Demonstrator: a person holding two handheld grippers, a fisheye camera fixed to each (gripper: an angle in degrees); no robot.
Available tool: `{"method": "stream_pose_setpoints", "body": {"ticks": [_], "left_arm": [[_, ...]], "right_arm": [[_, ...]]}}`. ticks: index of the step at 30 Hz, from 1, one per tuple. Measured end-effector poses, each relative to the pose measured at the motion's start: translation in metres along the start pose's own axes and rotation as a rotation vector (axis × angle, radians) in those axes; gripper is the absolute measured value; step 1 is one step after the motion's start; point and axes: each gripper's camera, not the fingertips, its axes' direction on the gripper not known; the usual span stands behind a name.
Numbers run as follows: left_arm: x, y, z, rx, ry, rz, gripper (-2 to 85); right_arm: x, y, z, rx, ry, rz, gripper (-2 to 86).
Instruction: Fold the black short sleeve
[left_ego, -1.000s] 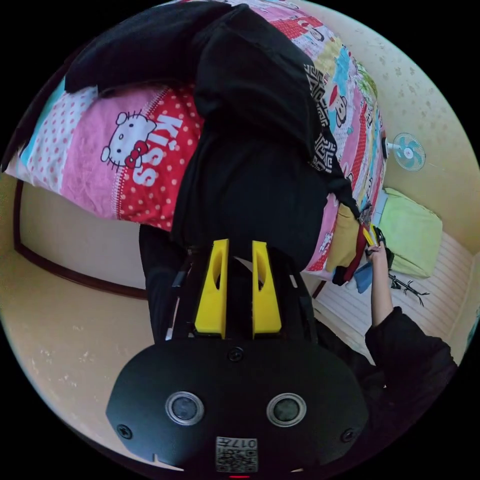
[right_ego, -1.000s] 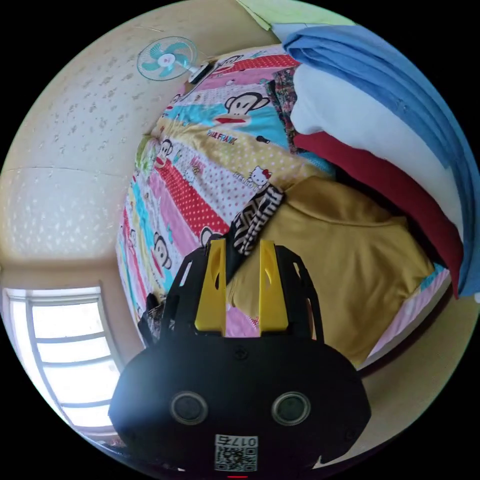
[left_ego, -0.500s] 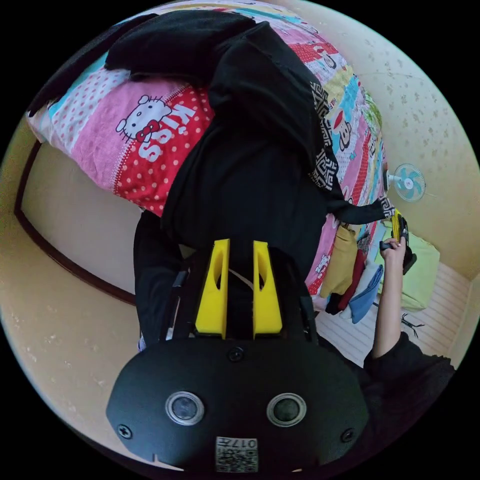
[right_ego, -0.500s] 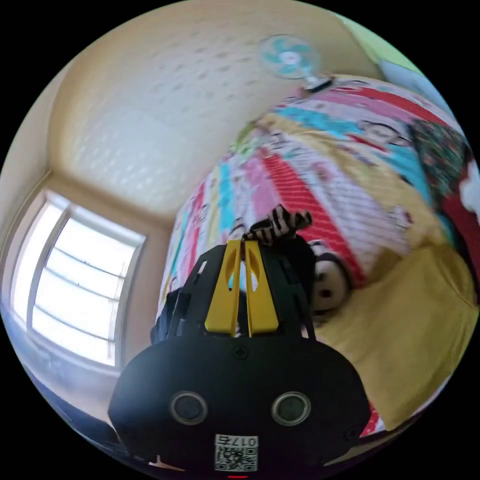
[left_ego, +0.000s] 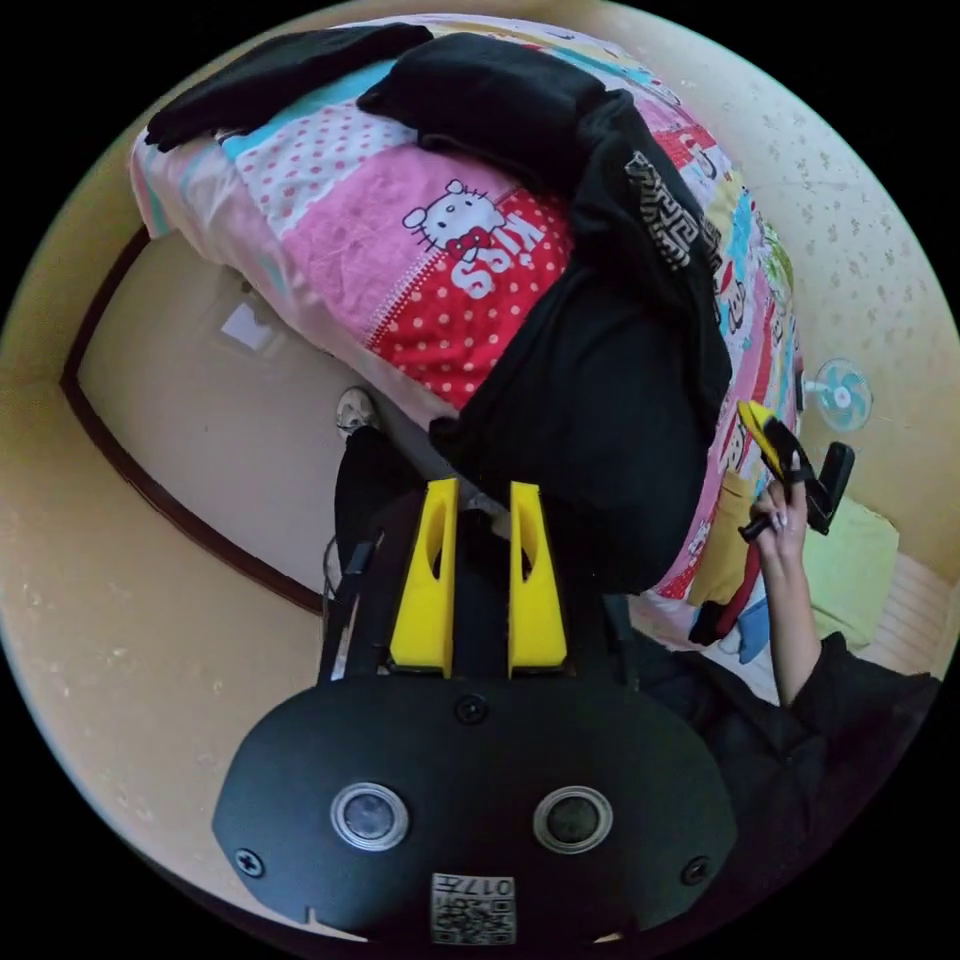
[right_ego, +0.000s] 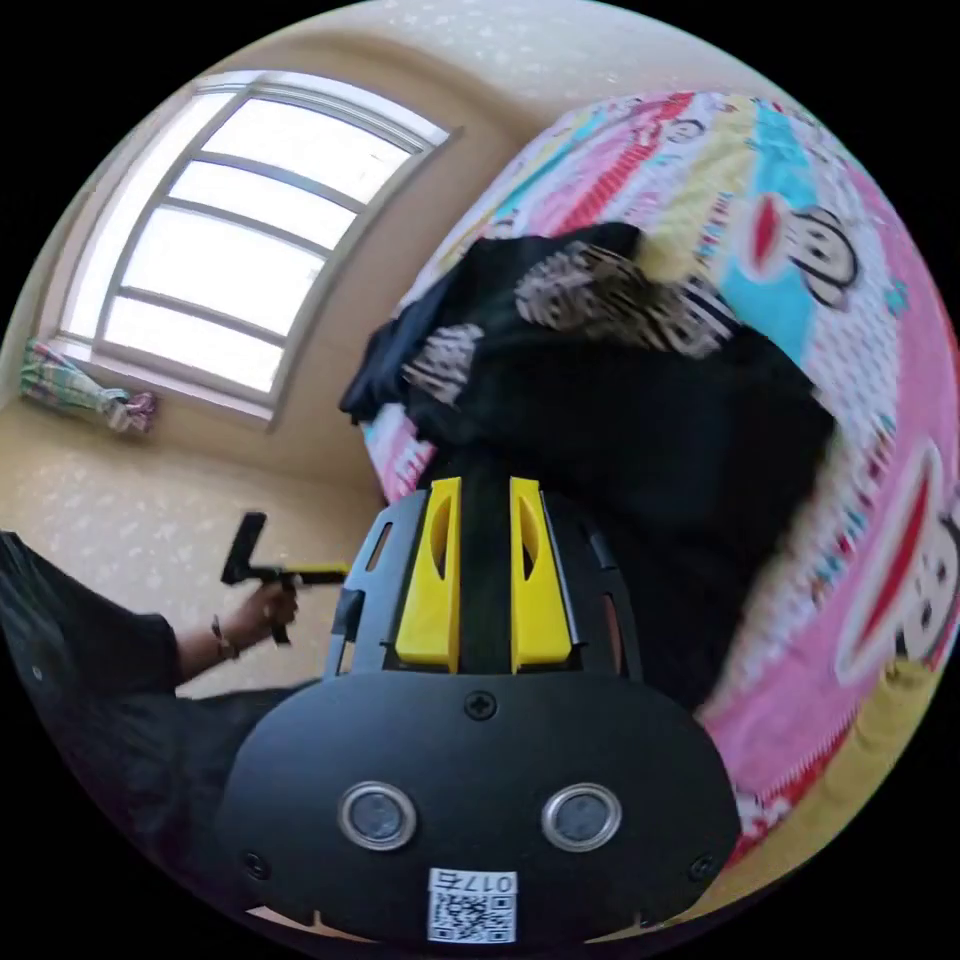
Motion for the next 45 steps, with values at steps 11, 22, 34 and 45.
{"method": "stream_pose_setpoints", "body": {"ticks": [11,22,34,45], "left_arm": [[-0.053,-0.102,0.076,-0.342,-0.037,0.460,16.6],[-0.053,-0.122,0.066,-0.250,0.089,0.580,4.6],[-0.080,-0.028,-0.124,-0.276,0.613,0.185,0.0],[-0.038,-0.108,-0.156,-0.031,1.011,-0.142,0.1]], "right_arm": [[0.060,0.183,-0.007,-0.482,0.102,0.421,11.9],[0.085,0.200,0.034,-0.408,-0.063,0.341,6.6],[0.065,0.301,-0.142,-0.049,-0.780,0.428,2.8],[0.111,0.237,-0.184,0.388,-1.101,0.216,1.8]]}}
